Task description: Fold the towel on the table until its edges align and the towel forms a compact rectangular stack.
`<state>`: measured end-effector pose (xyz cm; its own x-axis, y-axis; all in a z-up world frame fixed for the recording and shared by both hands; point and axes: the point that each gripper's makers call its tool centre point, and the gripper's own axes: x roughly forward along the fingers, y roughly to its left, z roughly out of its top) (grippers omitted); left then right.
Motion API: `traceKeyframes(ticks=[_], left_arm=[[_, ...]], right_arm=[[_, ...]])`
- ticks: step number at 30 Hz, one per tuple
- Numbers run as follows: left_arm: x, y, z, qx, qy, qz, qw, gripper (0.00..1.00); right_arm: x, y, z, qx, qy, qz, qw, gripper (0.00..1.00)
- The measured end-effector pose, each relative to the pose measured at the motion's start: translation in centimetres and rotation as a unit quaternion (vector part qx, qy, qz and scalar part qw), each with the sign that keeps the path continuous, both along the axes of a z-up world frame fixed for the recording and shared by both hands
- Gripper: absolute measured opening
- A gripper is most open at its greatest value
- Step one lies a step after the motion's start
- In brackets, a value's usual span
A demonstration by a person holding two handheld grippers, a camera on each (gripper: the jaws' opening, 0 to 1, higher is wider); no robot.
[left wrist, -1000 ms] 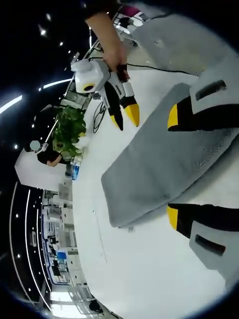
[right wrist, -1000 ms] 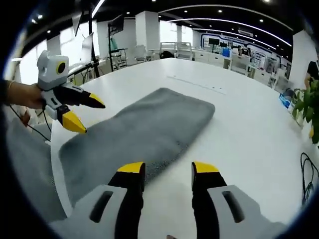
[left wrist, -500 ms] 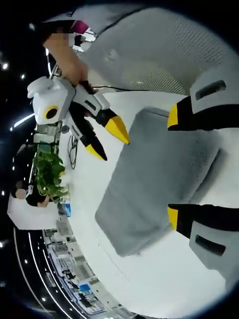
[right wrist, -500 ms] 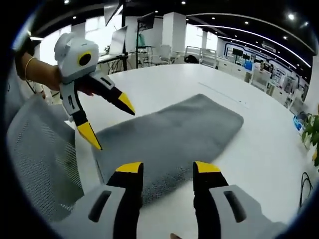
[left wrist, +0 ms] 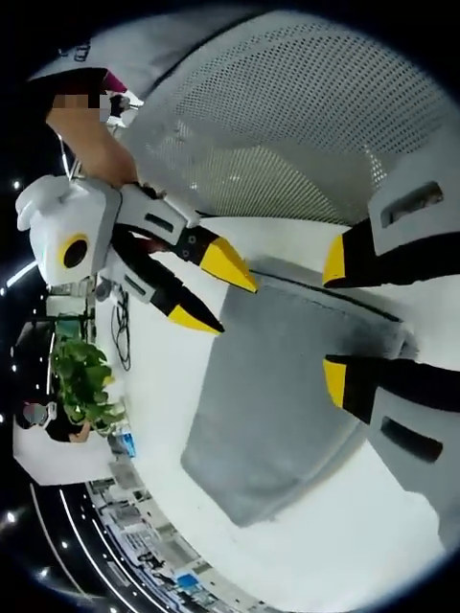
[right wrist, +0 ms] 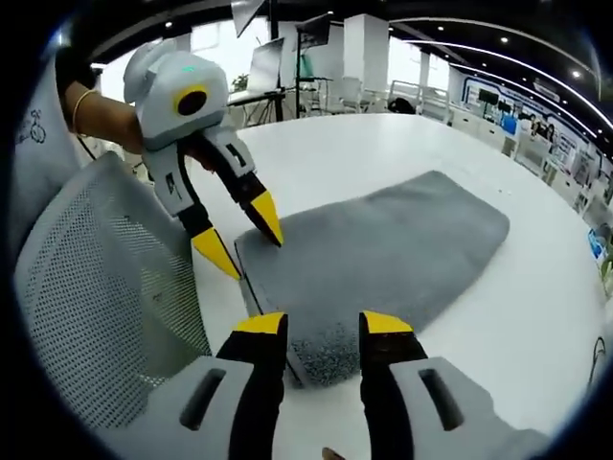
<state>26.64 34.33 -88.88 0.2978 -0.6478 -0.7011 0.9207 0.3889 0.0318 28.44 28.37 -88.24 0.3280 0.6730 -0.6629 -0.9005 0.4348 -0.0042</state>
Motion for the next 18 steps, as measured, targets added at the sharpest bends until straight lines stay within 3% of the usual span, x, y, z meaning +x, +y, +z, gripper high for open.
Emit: traceKeyframes(ticks=[5,7,14,18], left_arm=[[-1.1,0.2,-1.6,0.058,-0.004,-0.044,0.9973,0.25],[-1.0,-0.1,-1.8,0.060,-0.009,-0.042,0.9973,0.25],[-0.2,-0.1,-2.1,0.059,0.007,-0.018,0.9981,0.21],[-0.4,-0.1,-2.3,0.093,-0.016,-0.063,0.9936,0.21]], right_arm=[[-1.7,0.4,-1.0,-0.005,0.021,0.021,0.9996,0.17],[-2.3,0.5,-1.6,-0.014,0.025,0.031,0.9991,0.20],[-2.6,0.6,-2.5,-0.051,0.017,0.061,0.9967,0.22],[-2.8,0.5,-3.3,-0.094,-0.015,0.106,0.9898,0.22]])
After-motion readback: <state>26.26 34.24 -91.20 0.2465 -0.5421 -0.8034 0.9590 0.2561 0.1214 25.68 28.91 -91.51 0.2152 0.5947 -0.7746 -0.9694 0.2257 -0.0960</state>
